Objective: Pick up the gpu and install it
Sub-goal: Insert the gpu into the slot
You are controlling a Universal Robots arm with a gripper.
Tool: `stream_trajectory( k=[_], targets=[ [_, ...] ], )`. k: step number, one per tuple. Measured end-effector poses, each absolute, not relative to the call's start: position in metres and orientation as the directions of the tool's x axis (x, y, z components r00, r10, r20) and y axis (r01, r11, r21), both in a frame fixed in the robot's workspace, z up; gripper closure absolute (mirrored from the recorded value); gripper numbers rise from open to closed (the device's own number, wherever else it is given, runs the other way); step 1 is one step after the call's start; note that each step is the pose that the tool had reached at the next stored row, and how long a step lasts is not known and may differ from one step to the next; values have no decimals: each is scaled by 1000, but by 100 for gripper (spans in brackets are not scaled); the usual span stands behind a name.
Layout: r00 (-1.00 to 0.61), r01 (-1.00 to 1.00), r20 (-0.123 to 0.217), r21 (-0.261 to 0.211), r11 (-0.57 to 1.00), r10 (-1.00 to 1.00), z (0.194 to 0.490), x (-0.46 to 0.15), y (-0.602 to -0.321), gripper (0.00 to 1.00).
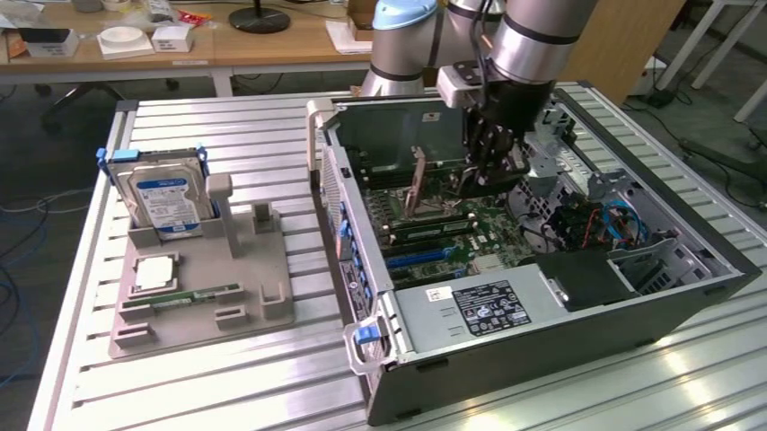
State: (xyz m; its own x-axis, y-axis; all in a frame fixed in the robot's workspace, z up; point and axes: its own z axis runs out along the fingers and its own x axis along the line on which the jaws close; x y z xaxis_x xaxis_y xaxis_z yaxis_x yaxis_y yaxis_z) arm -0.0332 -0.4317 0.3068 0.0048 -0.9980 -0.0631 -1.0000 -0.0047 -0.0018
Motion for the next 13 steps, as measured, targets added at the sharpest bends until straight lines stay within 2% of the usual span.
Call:
stream_trajectory(
  k=[13],
  targets=[
    [-20,-1000,-63,-2,21,-998,304,-40,-440,73]
  ],
)
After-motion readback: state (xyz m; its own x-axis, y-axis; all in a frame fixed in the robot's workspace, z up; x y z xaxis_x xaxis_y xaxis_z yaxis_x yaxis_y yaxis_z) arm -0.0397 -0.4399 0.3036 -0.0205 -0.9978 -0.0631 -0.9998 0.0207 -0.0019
